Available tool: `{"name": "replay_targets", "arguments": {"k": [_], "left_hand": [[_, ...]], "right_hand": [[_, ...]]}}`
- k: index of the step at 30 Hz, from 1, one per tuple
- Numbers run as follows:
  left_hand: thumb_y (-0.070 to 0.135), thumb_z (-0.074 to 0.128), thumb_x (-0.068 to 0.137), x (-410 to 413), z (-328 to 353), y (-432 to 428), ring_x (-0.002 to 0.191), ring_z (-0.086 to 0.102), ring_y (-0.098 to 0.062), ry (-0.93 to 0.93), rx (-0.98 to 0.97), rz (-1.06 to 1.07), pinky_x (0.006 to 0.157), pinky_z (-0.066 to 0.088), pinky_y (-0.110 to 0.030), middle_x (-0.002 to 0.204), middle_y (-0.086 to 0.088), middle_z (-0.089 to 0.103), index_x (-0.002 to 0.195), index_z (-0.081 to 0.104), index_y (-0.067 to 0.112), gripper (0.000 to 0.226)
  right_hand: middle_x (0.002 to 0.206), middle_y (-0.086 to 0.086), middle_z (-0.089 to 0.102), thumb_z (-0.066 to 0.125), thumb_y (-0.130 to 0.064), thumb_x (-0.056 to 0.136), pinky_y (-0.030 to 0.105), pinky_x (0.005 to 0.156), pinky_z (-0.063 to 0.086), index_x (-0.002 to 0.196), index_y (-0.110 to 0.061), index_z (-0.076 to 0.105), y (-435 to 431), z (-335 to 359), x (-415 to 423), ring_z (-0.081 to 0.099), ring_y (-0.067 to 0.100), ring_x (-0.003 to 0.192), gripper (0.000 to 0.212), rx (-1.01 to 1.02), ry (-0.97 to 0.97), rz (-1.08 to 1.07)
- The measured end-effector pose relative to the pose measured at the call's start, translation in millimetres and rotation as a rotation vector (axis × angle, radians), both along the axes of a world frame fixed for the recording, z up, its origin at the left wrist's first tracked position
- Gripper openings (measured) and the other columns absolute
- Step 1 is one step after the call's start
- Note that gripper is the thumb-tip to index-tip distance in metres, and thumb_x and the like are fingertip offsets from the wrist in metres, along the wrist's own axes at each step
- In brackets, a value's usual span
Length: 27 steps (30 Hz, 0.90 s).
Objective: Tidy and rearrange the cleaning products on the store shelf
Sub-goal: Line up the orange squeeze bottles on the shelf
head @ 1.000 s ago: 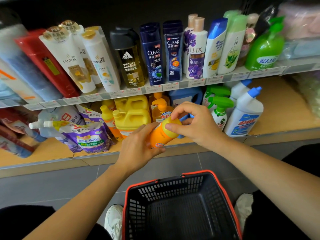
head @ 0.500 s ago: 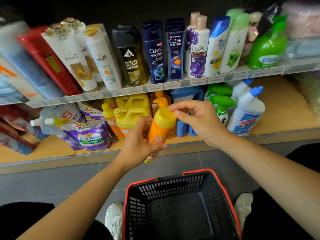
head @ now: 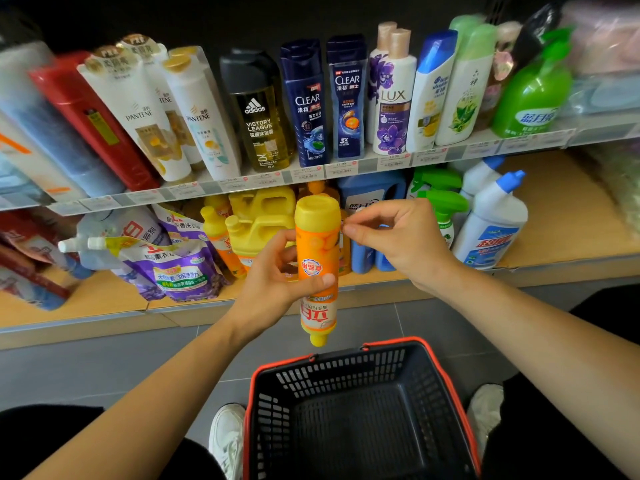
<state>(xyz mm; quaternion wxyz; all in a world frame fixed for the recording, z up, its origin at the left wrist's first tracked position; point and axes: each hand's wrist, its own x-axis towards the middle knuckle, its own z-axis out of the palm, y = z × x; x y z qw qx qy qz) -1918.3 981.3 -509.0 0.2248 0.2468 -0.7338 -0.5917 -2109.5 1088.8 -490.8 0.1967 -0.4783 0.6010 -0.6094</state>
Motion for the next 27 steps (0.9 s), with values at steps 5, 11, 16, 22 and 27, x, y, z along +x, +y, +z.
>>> {"name": "replay_targets", "arguments": {"k": [5,11,16,22,27], "left_hand": [[0.019,0.081,0.076,1.2,5.9,-10.3,0.104,0.073,-0.026,0.118,0.079,0.096,0.083,0.061,-0.037,0.111,-0.007,0.076,0.128,0.052,0.014,0.06],[0.022,0.079,0.08,15.0,-0.2,-27.9,0.111,0.071,-0.029,0.242,0.262,0.287,0.088,0.06,-0.044,0.118,-0.011,0.073,0.131,0.053,0.005,0.06],[0.028,0.079,0.08,30.3,-10.7,-38.4,0.111,0.071,-0.027,0.26,0.433,0.367,0.086,0.061,-0.04,0.121,-0.012,0.072,0.124,0.057,0.006,0.054],[0.055,0.075,0.082,62.2,-40.1,-52.2,0.089,0.077,-0.02,-0.335,0.477,0.443,0.072,0.058,-0.03,0.097,-0.003,0.079,0.107,0.07,0.016,0.047],[0.033,0.074,0.089,83.2,-58.2,-72.4,0.08,0.071,-0.019,-0.419,0.137,0.513,0.069,0.054,-0.028,0.091,-0.006,0.077,0.087,0.075,0.015,0.018]], "right_hand": [[0.097,-0.005,0.072,0.08,-0.017,0.083,0.012,0.073,0.052,0.112,-0.017,0.071,-3.8,-20.3,-1.3,0.067,-0.007,0.083,0.03,0.391,0.079,0.203],[0.12,-0.009,0.065,0.085,-0.031,0.077,0.031,0.098,0.051,0.133,-0.028,0.058,-3.7,-51.9,-1.9,0.064,0.005,0.105,0.063,0.752,0.215,0.415],[0.1,-0.011,0.077,0.08,-0.003,0.08,0.028,0.085,0.058,0.107,-0.031,0.066,-14.2,-60.3,7.4,0.072,0.007,0.096,0.041,0.516,-0.072,0.385],[0.091,-0.002,0.073,0.083,-0.011,0.077,0.021,0.073,0.058,0.09,-0.027,0.063,-31.4,-48.9,6.9,0.072,0.006,0.08,0.029,0.384,0.068,0.187],[0.067,-0.015,0.058,0.082,-0.021,0.079,0.01,0.056,0.039,0.088,-0.03,0.066,-58.3,-50.0,14.4,0.056,-0.004,0.063,0.02,0.401,0.457,0.238]]}}
